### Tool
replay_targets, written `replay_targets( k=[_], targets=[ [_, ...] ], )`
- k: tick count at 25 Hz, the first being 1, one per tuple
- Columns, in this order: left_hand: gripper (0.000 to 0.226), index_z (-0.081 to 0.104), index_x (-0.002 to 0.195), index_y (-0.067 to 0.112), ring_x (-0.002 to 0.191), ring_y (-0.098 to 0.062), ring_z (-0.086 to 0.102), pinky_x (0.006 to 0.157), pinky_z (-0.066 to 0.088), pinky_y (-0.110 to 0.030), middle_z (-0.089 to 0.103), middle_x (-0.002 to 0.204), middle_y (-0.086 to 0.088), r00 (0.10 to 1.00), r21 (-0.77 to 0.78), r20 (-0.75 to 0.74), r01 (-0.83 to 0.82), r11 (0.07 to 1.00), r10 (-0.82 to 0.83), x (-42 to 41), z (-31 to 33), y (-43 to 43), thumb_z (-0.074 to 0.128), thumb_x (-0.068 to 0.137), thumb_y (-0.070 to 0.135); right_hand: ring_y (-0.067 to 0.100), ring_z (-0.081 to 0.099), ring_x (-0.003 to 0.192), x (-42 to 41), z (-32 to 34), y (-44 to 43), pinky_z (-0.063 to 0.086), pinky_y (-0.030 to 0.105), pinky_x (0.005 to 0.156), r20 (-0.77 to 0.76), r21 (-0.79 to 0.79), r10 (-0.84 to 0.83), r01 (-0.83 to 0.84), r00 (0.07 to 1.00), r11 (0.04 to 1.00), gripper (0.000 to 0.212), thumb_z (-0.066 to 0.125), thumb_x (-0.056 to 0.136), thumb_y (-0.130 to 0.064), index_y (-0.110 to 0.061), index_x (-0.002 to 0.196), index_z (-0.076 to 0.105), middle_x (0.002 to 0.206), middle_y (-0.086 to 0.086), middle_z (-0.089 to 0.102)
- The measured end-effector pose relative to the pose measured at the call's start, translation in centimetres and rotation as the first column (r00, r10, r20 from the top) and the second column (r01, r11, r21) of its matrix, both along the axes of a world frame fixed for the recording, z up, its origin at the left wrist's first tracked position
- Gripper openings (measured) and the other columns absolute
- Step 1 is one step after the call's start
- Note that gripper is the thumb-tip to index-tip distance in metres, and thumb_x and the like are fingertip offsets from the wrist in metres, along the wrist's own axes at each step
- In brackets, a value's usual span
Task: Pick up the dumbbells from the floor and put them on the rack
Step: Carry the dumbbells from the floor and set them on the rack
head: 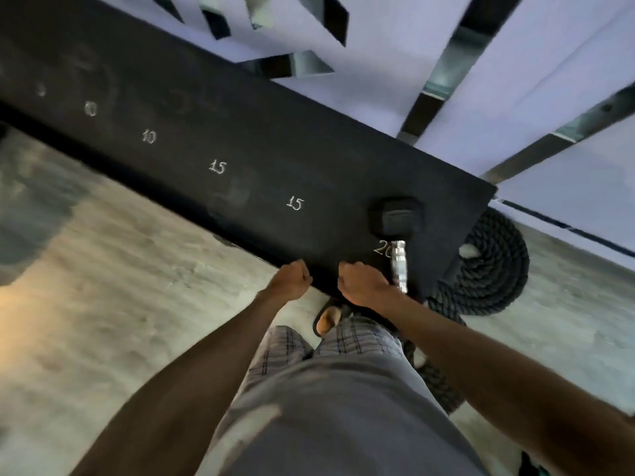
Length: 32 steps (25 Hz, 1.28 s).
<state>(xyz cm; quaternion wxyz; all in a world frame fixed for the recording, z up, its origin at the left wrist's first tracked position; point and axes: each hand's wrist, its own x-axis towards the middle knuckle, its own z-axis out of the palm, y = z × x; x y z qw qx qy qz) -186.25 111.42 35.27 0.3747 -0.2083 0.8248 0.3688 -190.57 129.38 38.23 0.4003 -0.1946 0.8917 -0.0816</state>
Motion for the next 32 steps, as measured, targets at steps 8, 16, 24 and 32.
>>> replay_targets(
  k=[8, 16, 24, 32],
  targets=[
    [0.024, 0.056, 0.111, 0.0, 0.098, -0.04, 0.067, 0.081, 0.053, -0.043, 0.067, 0.098, -0.02, 0.893, -0.039, 0.011, -0.448, 0.893, 0.449, 21.8, 0.6, -12.0, 0.05, 0.094, 0.015, 0.035, 0.06, 0.1, 11.9, -1.1, -17.7, 0.042, 0.035, 0.072, 0.132, 0.009, 0.549, -0.555, 0.825, 0.832, 0.024, 0.039, 0.095, -0.023, -0.009, 0.106, 0.054, 0.115, 0.017, 0.06],
    [0.026, 0.057, 0.111, 0.001, 0.097, -0.039, 0.067, 0.08, 0.057, -0.044, 0.069, 0.107, -0.023, 0.608, -0.036, 0.068, -0.791, 0.611, 0.791, 46.1, -1.0, -19.7, 0.048, 0.092, 0.016, 0.027, 0.061, 0.086, 30.1, -2.7, -32.7, 0.053, 0.042, 0.077, 0.201, 0.014, 0.821, -0.84, 0.534, 0.543, 0.021, 0.04, 0.094, -0.026, -0.012, 0.096, 0.055, 0.102, 0.01, 0.064],
    [0.024, 0.057, 0.111, 0.001, 0.092, -0.036, 0.069, 0.081, 0.058, -0.042, 0.069, 0.103, -0.022, 0.149, -0.017, 0.063, -0.988, 0.151, 0.987, 62.5, -1.1, -23.2, 0.053, 0.094, 0.017, 0.034, 0.059, 0.1, 44.6, -2.5, -45.5, 0.048, 0.041, 0.08, 0.154, -0.02, 0.976, -0.987, 0.152, 0.157, 0.016, 0.043, 0.096, -0.023, -0.012, 0.1, 0.055, 0.11, 0.014, 0.063],
    [0.028, 0.057, 0.117, 0.004, 0.096, -0.032, 0.069, 0.084, 0.057, -0.039, 0.068, 0.109, -0.019, -0.249, -0.026, 0.064, -0.969, -0.247, 0.966, 74.3, -1.5, -28.9, 0.052, 0.096, 0.023, 0.033, 0.062, 0.106, 60.5, -3.3, -60.8, 0.049, 0.039, 0.084, 0.1, -0.027, 0.949, -0.955, -0.298, -0.296, 0.024, 0.045, 0.096, -0.022, -0.006, 0.106, 0.061, 0.113, 0.015, 0.067]
  ],
)
